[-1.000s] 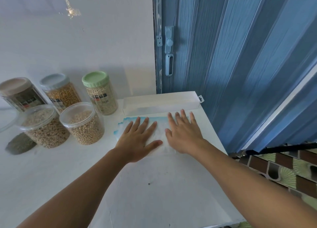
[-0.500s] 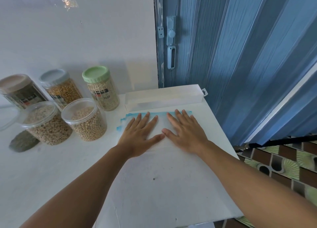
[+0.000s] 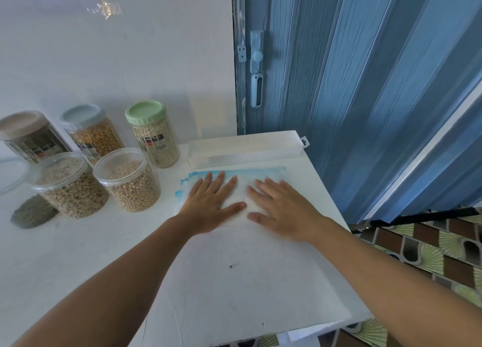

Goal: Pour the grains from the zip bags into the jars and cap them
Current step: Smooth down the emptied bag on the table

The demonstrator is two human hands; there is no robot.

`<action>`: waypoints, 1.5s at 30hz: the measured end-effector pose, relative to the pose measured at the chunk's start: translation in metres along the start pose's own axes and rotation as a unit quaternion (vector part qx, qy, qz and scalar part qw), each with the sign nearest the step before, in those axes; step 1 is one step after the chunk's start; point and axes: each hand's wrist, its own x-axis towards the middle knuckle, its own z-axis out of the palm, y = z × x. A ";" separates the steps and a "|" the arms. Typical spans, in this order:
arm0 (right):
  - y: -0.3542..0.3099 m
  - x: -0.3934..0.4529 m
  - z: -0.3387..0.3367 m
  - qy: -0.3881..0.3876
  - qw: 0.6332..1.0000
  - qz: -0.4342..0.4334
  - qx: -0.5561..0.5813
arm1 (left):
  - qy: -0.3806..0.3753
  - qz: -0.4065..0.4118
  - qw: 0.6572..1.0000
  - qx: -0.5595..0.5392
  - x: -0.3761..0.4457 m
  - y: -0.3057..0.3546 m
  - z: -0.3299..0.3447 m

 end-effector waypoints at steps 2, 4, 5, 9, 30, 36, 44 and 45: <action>0.002 -0.003 0.002 -0.058 0.998 0.015 0.012 | 0.023 0.004 0.999 -0.035 -0.006 0.003 -0.008; 0.001 -0.002 0.002 -0.072 0.997 0.020 0.024 | 0.112 0.051 0.992 -0.024 -0.018 0.003 -0.013; 0.000 -0.002 0.002 -0.078 0.996 0.021 0.028 | 0.156 0.093 0.983 0.006 -0.025 0.001 -0.015; 0.002 -0.002 0.000 -0.094 0.994 0.027 0.044 | 0.153 0.182 0.969 0.074 -0.047 -0.011 -0.011; -0.001 0.008 -0.041 -0.077 0.993 0.048 0.075 | -0.046 0.020 0.993 -0.103 -0.046 0.008 -0.071; 0.005 0.015 -0.057 -0.103 0.979 0.087 0.150 | -0.022 0.011 0.998 -0.066 -0.049 0.004 -0.074; 0.007 0.014 -0.074 -0.003 0.981 0.081 0.175 | -0.124 -0.075 0.975 -0.168 -0.025 -0.009 -0.103; 0.008 0.016 -0.074 -0.010 0.980 0.086 0.177 | -0.137 -0.080 0.971 -0.182 -0.024 -0.011 -0.107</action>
